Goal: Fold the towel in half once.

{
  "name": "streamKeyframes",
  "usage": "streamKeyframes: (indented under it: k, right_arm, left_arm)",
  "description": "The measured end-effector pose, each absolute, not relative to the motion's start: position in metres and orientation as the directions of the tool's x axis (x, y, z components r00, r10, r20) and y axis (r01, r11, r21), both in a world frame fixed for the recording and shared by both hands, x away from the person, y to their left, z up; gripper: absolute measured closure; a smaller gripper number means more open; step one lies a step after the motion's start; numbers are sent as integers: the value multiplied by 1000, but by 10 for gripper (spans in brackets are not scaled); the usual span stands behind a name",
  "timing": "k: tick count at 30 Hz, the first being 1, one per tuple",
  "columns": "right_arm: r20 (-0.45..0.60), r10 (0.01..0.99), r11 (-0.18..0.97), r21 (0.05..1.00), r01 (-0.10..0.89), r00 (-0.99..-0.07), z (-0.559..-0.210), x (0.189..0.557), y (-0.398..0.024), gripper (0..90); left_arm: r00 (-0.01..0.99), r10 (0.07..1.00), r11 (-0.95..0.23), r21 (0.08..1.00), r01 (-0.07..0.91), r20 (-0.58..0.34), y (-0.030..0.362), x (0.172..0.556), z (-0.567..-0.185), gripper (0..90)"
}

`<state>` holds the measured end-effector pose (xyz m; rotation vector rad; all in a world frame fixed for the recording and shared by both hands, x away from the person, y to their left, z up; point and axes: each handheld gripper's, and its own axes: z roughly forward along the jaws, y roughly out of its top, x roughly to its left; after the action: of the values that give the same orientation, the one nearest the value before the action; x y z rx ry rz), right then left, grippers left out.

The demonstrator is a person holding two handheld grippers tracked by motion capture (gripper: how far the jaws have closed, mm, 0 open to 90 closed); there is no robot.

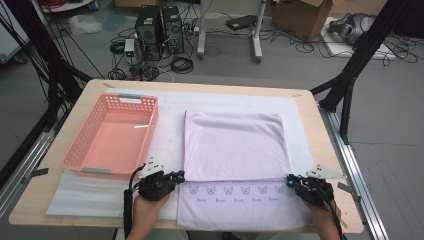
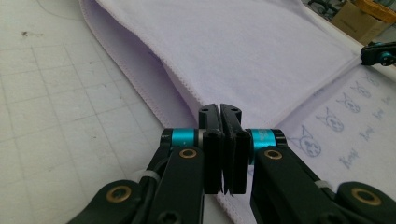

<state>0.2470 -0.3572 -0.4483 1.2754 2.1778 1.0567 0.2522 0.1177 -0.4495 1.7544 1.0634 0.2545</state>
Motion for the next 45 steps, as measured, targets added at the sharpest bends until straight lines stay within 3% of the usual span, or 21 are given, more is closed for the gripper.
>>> streamKeyframes:
  k: [13, 42, 44, 45]
  right_arm:
    - [52, 837, 286, 806, 518, -544, -437, 222, -366, 871]
    - [59, 775, 311, 831, 461, -630, -418, 107, -384, 870]
    - [59, 777, 320, 820, 474, -627, -422, 111, -382, 850]
    - [57, 778, 322, 819, 475, -626, -424, 114, -381, 800]
  left_arm:
    - [609, 727, -75, 846, 528, -316, 120, 232, -441, 875]
    - [720, 619, -152, 851, 502, -314, 131, 137, -425, 872]
    - [699, 638, -140, 844, 518, -324, 130, 143, -429, 824]
    - [683, 653, -133, 838, 529, -328, 129, 148, -431, 718]
